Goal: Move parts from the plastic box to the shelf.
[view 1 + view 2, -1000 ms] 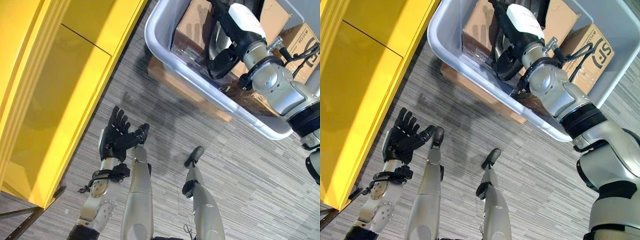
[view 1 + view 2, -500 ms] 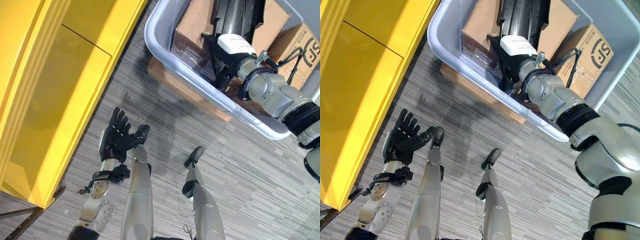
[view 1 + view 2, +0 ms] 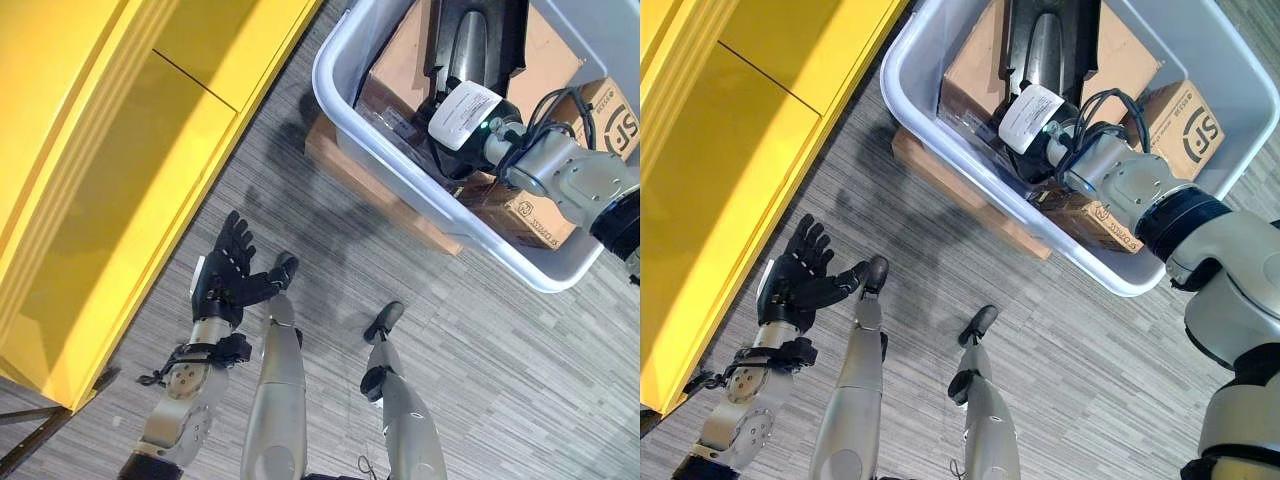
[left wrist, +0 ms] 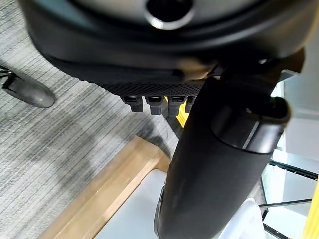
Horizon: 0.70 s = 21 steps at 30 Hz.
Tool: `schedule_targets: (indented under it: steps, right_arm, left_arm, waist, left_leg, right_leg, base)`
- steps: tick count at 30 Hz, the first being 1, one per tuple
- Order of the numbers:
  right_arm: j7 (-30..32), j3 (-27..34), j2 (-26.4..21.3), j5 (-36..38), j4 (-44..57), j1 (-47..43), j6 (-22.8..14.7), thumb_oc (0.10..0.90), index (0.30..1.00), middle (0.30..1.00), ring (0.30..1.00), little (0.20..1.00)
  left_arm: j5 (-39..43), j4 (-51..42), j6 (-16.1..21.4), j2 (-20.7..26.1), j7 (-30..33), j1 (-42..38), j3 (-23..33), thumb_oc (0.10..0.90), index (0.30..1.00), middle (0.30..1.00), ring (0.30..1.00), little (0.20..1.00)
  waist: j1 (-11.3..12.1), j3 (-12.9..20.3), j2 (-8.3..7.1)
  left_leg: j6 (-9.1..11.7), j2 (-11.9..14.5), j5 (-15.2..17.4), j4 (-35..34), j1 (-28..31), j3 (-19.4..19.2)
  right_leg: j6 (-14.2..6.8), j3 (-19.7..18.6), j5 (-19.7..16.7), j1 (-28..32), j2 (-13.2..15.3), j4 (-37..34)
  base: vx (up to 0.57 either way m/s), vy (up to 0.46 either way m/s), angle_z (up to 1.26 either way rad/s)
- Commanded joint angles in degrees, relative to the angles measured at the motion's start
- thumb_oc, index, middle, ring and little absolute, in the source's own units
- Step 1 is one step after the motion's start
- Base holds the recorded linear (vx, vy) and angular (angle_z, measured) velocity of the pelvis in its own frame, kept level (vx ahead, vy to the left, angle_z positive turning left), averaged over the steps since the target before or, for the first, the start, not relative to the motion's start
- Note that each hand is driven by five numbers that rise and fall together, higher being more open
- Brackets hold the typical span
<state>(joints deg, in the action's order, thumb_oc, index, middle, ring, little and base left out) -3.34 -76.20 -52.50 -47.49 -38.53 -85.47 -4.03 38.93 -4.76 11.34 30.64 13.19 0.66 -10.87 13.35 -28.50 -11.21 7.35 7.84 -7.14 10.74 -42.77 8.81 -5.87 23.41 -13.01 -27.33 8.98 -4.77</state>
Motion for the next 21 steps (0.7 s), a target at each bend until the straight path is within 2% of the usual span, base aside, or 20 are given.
schedule_targets:
  steps: [1,10,21]
  right_arm:
    - [-3.35,-4.01,-7.49,-3.26,-0.29,-0.93,-0.22,0.9,1.0,1.0,1.0,1.0]
    - [-3.9,-4.01,-11.28,-4.12,2.21,-1.96,-0.31,0.9,1.0,1.0,1.0,1.0]
    - [-4.26,-4.01,-14.32,-2.18,3.63,-2.58,-0.04,0.9,1.0,1.0,1.0,1.0]
  left_arm:
    - [-3.64,-6.33,3.12,3.42,-0.64,1.73,3.6,0.9,1.0,1.0,1.0,1.0]
    - [-4.11,-6.32,2.99,4.97,-0.57,2.31,5.05,0.9,1.0,1.0,1.0,1.0]
    - [-4.37,-6.55,2.81,6.43,-0.74,2.66,5.68,0.9,1.0,1.0,1.0,1.0]
  waist:
    - [1.63,-1.29,-4.6]
    - [1.71,-1.29,-7.24]
    - [1.32,-1.29,-8.54]
  left_leg:
    - [-2.54,-1.06,1.68,-1.68,0.81,-4.92]
    - [-2.48,-0.89,1.79,-1.69,1.47,-5.11]
    - [-2.37,-0.57,2.0,-1.34,2.55,-5.52]
  right_leg:
    - [-4.87,-3.05,14.31,14.74,0.17,4.02]
    - [-4.75,-3.08,14.35,15.26,-0.08,3.96]
    - [-4.72,-3.25,14.42,16.03,-0.09,4.16]
  base:
    - [0.0,0.007,0.04]
    - [0.0,0.002,0.01]
    - [0.0,0.0,0.0]
